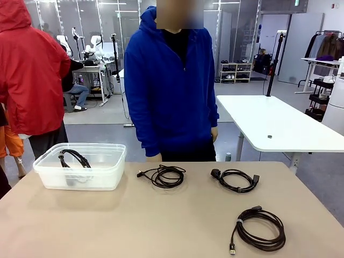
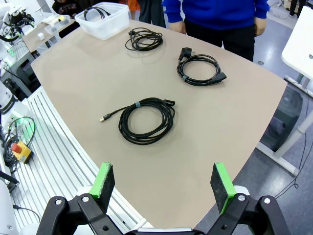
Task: Organize and store the cables.
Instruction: Place the Power Cable into the Organizing box.
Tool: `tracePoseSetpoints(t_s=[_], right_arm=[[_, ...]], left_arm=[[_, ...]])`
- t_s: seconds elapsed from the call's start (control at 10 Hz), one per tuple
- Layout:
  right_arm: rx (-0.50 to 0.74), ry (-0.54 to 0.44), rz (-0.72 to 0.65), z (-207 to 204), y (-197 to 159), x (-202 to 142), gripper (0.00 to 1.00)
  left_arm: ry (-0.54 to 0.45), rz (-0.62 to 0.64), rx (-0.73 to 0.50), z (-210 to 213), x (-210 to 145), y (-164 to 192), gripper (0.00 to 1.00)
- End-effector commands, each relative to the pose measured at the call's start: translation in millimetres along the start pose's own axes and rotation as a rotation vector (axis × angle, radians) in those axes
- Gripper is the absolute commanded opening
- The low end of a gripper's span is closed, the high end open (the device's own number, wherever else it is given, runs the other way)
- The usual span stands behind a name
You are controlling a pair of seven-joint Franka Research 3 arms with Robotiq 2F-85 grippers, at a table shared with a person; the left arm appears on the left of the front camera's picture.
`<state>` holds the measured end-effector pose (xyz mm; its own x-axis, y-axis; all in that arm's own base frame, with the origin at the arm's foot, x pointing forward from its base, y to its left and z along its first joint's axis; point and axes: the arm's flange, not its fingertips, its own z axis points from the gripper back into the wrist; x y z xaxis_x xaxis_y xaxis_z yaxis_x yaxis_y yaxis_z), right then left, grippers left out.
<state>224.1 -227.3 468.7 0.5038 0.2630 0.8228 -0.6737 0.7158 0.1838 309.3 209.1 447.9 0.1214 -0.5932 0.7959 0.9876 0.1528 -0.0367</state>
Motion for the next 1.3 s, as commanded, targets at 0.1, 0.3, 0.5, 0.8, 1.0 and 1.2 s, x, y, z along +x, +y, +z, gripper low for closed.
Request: tracePoseSetpoints(t_s=[0.1, 0.3, 0.5, 0.8, 1.0, 1.2], right_arm=[[0.004, -0.012, 0.017, -0.1, 0.4, -0.5, 1.0], [0.004, -0.012, 0.017, -0.1, 0.4, -0.5, 1.0], [-0.033, 0.125, 0.06, -12.4, 12.2, 4.1, 1.0], [0.09, 0.466, 0.237, -68.8, -1.6, 88.8, 1.0], [0.194, 0.67, 0.41, -121.6, -5.8, 161.5, 1.0], [0.322, 0.906, 0.605, -196.8, 10.9, 225.6, 1.0]], left_arm=[[-0.011, -0.006, -0.001, -4.2, 3.8, -0.2, 1.0], [-0.011, -0.006, -0.001, -4.2, 3.8, -0.2, 1.0], [-0.011, -0.006, -0.001, -4.2, 3.8, -0.2, 1.0], [-0.011, -0.006, -0.001, -4.2, 3.8, -0.2, 1.0], [-0.011, -0.006, -0.001, -4.2, 3.8, -0.2, 1.0], [-0.011, -0.006, -0.001, -4.2, 3.8, -0.2, 1.0]])
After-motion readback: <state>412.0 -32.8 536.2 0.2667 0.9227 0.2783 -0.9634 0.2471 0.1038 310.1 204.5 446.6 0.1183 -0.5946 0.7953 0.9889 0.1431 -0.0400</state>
